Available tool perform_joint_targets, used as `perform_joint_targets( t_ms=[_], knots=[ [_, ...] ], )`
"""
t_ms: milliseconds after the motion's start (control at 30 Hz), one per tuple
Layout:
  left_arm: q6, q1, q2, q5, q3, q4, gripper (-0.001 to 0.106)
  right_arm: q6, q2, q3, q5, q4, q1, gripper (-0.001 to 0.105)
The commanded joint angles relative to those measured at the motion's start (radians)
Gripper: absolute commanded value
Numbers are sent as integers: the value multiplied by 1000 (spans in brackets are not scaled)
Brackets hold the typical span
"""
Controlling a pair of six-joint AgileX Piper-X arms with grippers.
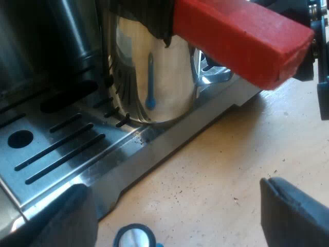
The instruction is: Place mug into machine
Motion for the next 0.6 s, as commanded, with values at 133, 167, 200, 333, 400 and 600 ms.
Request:
perform_joint_targets(
  t_ms=[133, 167, 200, 333, 400, 600],
  knots=[
    [-3, -2, 0, -5, -5, -18, 69, -4, 0, -9, 1, -20, -7, 0],
    [-3, -2, 0, -5, -5, -18, 69, -4, 0, -9, 1, -20, -7, 1],
    [-3, -2, 0, -5, -5, -18, 69, -4, 0, -9, 1, -20, -10, 4],
    [-3, -2, 0, -5, -5, -15, 69, -4, 0, -9, -27, -17, -18, 30],
    [-3, -2, 0, -5, -5, -16, 69, -4, 0, -9, -14, -17, -18, 38],
    [-4, -2, 0, -5, -5, -16, 69, -4, 0, -9, -14, -13, -16, 46]
  ],
)
